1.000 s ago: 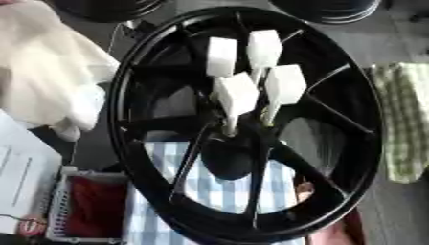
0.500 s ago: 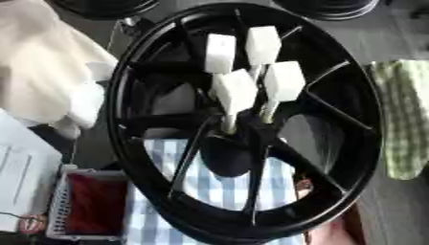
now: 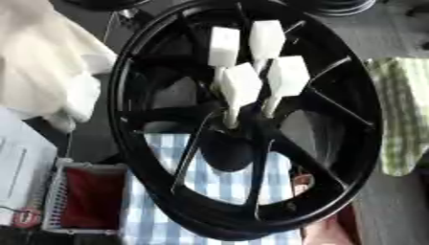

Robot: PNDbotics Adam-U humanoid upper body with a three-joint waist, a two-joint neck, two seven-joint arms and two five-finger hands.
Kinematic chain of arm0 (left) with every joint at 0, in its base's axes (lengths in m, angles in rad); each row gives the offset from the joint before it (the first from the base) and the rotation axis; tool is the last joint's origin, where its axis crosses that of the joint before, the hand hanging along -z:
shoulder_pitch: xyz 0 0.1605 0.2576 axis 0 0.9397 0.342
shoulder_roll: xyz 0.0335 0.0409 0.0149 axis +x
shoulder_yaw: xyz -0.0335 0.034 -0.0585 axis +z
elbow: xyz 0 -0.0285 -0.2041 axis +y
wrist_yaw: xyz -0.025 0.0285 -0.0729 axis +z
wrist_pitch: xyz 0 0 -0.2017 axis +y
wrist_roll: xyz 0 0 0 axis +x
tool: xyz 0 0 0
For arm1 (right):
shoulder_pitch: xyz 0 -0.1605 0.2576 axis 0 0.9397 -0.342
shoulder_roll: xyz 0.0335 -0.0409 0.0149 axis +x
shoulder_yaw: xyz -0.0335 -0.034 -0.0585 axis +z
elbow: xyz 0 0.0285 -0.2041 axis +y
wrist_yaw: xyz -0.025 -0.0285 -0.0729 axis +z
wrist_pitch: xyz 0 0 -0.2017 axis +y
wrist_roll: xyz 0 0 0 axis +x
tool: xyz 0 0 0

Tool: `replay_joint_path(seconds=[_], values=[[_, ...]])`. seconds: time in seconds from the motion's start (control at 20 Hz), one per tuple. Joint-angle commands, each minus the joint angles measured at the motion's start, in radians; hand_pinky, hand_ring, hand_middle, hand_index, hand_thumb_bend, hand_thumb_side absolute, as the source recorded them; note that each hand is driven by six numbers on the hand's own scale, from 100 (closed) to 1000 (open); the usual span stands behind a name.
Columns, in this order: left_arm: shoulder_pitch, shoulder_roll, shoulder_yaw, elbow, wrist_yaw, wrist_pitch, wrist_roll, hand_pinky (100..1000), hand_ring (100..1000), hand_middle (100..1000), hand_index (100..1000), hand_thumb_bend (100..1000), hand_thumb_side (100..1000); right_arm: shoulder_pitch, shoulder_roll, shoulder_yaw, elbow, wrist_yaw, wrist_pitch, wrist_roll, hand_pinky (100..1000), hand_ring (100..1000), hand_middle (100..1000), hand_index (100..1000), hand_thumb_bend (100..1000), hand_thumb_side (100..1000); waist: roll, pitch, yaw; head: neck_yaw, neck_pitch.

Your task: Pull the pin out of the wheel hub.

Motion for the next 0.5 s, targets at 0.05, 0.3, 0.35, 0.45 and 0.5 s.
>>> replay_joint_path(seconds=[0.05,0.3,0.35,0.45,0.5], values=[[-0.002,0.053,0.006,-0.018,-0.012,0.003,-0.004,737,852,869,863,731,726,-0.023,-0.065,0.016,-0.073,0.022,-0.043,0.17,913,863,839,831,379,493,0.002,-0.022,-0.002,0.005,0.005],[-0.001,0.059,0.003,-0.017,-0.01,0.007,-0.009,736,851,865,860,729,723,-0.021,-0.087,0.076,-0.163,-0.011,-0.039,0.357,920,864,839,833,338,491,-0.002,-0.023,-0.002,0.001,0.004],[-0.002,0.059,0.002,-0.017,-0.009,0.007,-0.01,736,851,865,860,729,722,-0.021,-0.09,0.095,-0.173,-0.017,-0.035,0.365,920,865,840,834,329,526,-0.002,-0.023,-0.002,0.001,0.004],[-0.003,0.059,-0.002,-0.017,-0.008,0.009,-0.014,736,851,863,859,728,722,-0.029,-0.088,0.119,-0.186,-0.016,-0.024,0.37,920,866,841,834,323,527,-0.002,-0.024,-0.002,0.0,0.003],[-0.004,0.059,-0.004,-0.016,-0.008,0.009,-0.016,736,851,863,859,727,722,-0.035,-0.084,0.128,-0.19,-0.015,-0.02,0.371,920,867,842,833,326,520,-0.001,-0.024,-0.002,-0.001,0.003]])
